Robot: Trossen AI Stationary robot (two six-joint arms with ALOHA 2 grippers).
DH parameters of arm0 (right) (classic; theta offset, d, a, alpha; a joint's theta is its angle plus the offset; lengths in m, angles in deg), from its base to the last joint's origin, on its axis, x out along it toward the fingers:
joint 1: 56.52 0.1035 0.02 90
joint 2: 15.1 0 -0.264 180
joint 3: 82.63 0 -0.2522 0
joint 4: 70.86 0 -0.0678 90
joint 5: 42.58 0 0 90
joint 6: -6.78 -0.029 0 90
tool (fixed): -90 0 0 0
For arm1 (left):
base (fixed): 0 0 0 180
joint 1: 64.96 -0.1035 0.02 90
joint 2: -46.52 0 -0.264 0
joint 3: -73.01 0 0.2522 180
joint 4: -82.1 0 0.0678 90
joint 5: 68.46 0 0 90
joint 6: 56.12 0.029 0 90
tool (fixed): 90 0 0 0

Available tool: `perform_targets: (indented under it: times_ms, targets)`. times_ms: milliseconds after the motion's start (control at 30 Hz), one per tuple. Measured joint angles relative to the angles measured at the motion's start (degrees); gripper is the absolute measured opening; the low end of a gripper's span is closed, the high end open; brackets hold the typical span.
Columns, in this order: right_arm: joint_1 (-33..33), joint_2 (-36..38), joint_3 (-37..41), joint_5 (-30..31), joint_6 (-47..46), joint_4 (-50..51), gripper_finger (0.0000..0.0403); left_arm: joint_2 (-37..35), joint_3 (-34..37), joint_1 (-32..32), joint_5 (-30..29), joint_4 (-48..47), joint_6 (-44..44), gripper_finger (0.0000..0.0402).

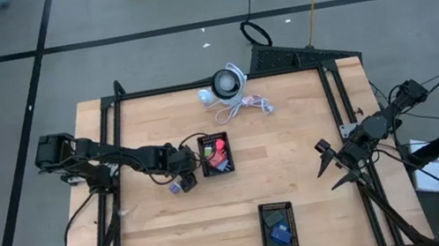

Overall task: Pick & Place Office items
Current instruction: Put the red charger into the top black basket

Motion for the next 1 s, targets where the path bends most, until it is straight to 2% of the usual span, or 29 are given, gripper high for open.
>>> perform_targets:
  times_ms: [367,567,700,900,1000]
  targets:
    - [0.0,0.0,0.01,0.0,-0.01,0.01,0.0232,0.0,0.0,-0.02,-2.37,-0.01,-0.38,0.0351]
    - [0.0,0.01,0.0,-0.01,-0.01,0.01,0.0232,0.0,0.0,-0.02,-1.65,-0.09,-1.17,0.0345]
    - [-0.01,0.0,0.01,0.01,-0.01,0.0,0.0228,0.0,0.0,-0.02,-1.51,-0.05,1.34,0.0306]
    - [0.01,0.0,0.01,0.0,-0.01,0.01,0.0229,-0.02,-0.04,-0.06,-1.57,0.04,2.7,0.0212]
    - [-0.01,0.0,-0.01,-0.01,-0.01,0.0,0.0231,-0.02,-0.04,-0.4,-2.92,0.67,5.8,0.0206]
